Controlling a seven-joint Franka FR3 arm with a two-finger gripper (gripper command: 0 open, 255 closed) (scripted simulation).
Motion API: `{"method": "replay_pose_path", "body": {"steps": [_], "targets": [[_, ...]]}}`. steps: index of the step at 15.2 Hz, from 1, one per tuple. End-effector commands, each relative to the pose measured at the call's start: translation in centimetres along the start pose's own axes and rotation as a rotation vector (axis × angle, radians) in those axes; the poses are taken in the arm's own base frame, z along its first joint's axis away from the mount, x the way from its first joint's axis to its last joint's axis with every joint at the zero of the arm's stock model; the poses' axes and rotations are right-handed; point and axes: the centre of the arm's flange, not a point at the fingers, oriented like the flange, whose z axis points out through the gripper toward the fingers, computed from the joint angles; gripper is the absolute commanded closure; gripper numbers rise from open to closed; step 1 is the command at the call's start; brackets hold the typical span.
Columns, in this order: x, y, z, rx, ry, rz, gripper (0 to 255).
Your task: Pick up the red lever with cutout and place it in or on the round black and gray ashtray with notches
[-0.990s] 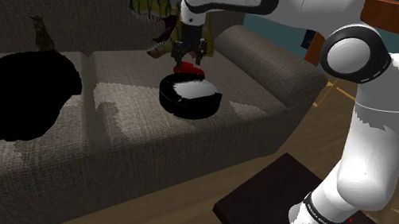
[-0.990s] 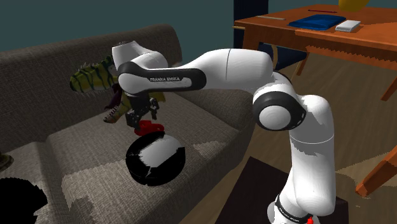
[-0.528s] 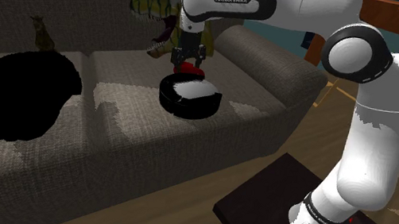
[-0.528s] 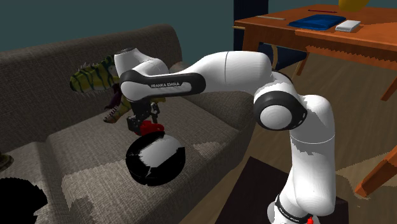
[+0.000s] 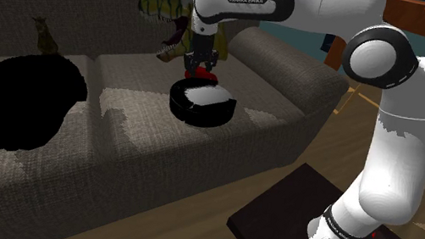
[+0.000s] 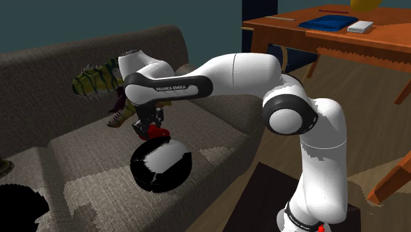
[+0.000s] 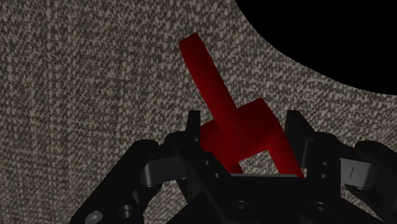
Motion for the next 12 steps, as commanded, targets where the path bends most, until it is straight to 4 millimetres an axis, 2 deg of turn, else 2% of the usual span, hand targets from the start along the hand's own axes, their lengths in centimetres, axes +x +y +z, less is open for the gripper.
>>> {"method": "replay_pose_path", "body": {"steps": [1,6,12], "targets": [[0.0,0.0,0.0,0.0,0.0,0.0,255],[0.0,0.0,0.0,0.0,0.0,0.0,255],[-0.2,0.0,-3.2,0.0,0.0,0.0,255]]}}
